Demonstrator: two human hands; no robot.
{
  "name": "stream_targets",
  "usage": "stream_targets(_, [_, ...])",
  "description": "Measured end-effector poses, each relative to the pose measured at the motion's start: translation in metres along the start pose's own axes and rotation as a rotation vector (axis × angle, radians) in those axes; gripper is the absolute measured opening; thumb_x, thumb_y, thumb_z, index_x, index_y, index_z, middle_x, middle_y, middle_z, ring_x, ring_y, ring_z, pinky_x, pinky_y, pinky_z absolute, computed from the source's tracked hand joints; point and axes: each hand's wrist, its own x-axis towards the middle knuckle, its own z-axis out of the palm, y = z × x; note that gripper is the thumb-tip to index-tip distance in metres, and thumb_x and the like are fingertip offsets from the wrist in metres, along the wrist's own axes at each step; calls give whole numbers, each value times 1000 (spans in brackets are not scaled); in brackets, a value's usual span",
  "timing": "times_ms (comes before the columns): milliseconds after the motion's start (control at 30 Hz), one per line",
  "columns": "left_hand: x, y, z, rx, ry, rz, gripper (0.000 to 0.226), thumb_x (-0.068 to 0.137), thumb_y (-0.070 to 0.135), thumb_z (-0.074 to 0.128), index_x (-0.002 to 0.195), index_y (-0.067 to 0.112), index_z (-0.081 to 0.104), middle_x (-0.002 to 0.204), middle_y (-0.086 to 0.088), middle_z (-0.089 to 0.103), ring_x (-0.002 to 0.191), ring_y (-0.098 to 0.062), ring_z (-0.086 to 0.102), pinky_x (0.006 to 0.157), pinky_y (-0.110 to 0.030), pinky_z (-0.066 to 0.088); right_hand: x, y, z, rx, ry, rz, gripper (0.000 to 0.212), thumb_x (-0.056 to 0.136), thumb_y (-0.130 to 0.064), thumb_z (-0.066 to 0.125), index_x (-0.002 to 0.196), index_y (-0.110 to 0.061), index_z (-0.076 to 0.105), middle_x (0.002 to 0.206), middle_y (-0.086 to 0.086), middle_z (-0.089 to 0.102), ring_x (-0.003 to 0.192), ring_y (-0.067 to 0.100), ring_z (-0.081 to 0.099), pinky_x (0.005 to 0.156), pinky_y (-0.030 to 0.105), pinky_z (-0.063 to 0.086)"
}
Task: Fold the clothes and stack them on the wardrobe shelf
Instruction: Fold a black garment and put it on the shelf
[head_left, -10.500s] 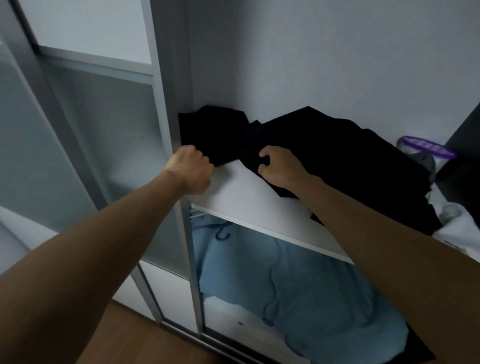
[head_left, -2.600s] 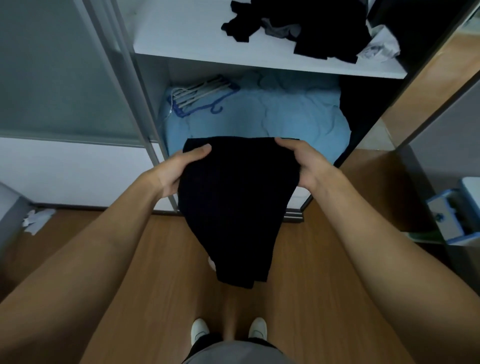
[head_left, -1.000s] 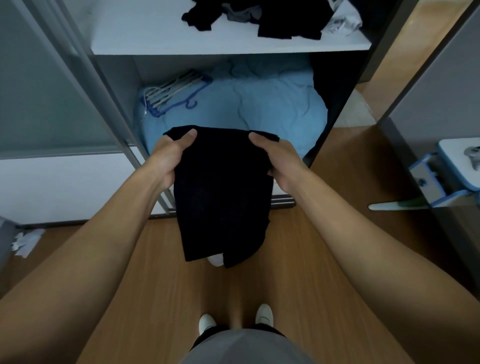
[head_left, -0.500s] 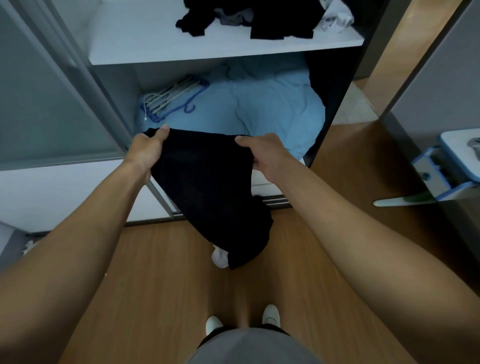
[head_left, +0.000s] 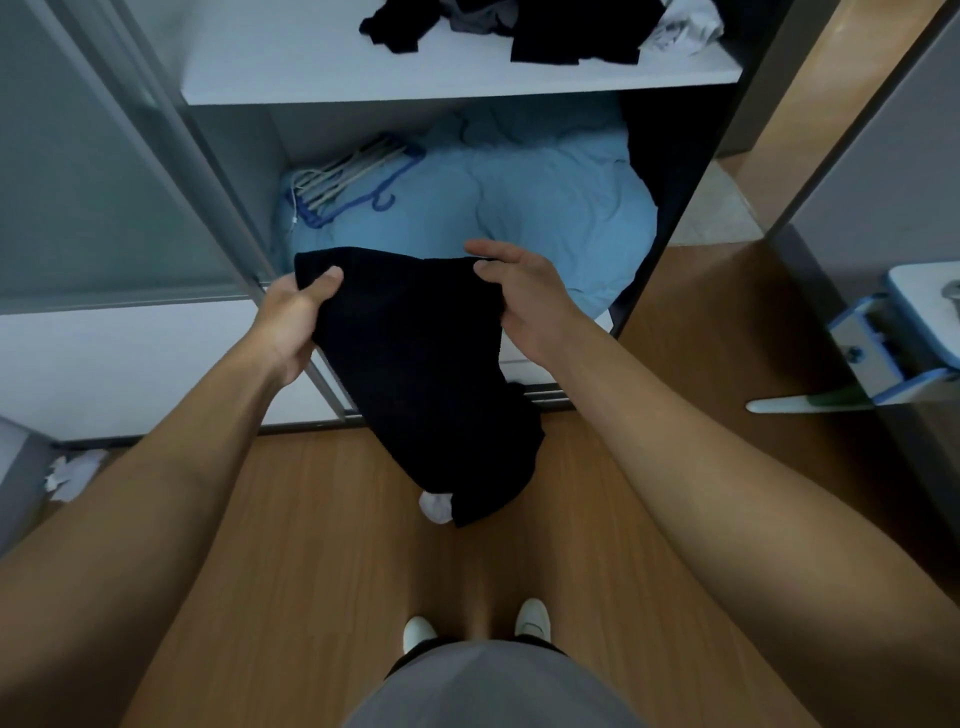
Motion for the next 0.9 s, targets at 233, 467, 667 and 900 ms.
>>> stream_targets(233, [-3,10,20,-137,-15,-150,28,93,36,61,107,15,72,104,-5,77,96,-19,74,67,-27,59,-6,16,8,-336,23,-150,42,90,0,62,129,-14,64,127,10,64,115,24,63,107,42,48])
stream_targets(467, [-5,-5,1,-142,-89,-34,26,97,24,57,119,12,65,116,-7,73,108,-21,70,85,-31,57,-4,20,4,174,-14,82,48,93,18,37,131,-2,59,87,12,62,74,20,61,75,31,54])
stream_targets(667, [9,-1,15,45,210,20,32,96,25,62,123,7,59,107,-11,74,96,-24,73,78,-33,61,-1,24,7,182,-51,184,41,99,11,37,134,-2,55,89,12,61,75,19,59,73,28,52])
stream_targets(900, [11,14,11,93,101,33,45,87,9,58,125,32,55,105,-8,69,81,-17,75,67,-27,59,7,25,12,205,-40,245,37,100,3,48,136,-2,54,106,14,64,93,23,63,95,36,52])
